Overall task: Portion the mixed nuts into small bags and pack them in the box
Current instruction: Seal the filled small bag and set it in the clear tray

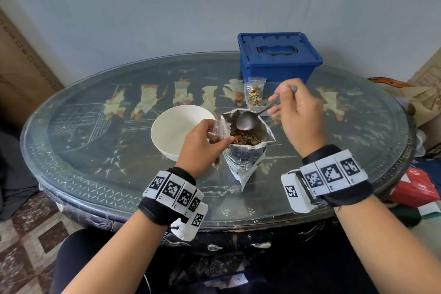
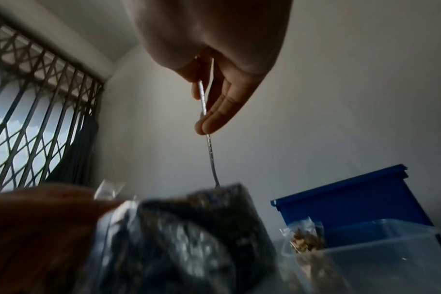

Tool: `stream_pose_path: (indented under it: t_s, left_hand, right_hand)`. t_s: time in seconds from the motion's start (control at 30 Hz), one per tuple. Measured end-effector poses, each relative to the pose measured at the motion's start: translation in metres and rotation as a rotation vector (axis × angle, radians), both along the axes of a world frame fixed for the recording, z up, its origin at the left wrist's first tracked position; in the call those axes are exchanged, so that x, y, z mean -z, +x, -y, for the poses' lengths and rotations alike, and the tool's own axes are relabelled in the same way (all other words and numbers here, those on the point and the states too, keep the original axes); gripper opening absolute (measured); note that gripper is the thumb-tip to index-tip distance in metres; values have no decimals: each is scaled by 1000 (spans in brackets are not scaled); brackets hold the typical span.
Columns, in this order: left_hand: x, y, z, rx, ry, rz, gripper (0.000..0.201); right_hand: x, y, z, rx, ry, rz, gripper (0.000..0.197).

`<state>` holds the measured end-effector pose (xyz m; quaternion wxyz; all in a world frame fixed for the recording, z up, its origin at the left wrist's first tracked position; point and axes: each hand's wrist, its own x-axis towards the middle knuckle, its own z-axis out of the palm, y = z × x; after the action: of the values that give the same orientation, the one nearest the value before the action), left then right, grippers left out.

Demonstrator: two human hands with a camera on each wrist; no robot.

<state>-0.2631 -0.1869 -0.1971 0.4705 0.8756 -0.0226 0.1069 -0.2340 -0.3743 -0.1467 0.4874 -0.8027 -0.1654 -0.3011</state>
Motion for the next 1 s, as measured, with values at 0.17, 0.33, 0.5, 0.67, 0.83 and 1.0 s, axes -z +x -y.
stream_pose_path:
  t_s: [0.17, 0.33, 0.5, 0.67, 0.83, 1.0]
  left_hand:
    - [3, -1, 0, -9, -2, -4, 46]
    - [5, -2, -1, -18, -1, -12, 45]
    - [7, -2, 0, -24, -3, -20, 47]
    - [7, -2, 0, -31, -7, -27, 48]
    - [8, -2, 1, -24, -1, -29, 49]
    - [8, -3, 0, -26, 6, -29, 49]
  right_hand:
    - [29, -4, -3, -91, -261, 90, 28]
    - [43, -6, -2, -118, -291, 59, 28]
    - [48, -7, -2, -74, -215, 5, 34]
    - [52, -8, -1, -57, -176, -55, 32]
    - [46, -5, -1, 17, -26, -181, 20]
    - [38, -2, 0, 79, 131, -321, 28]
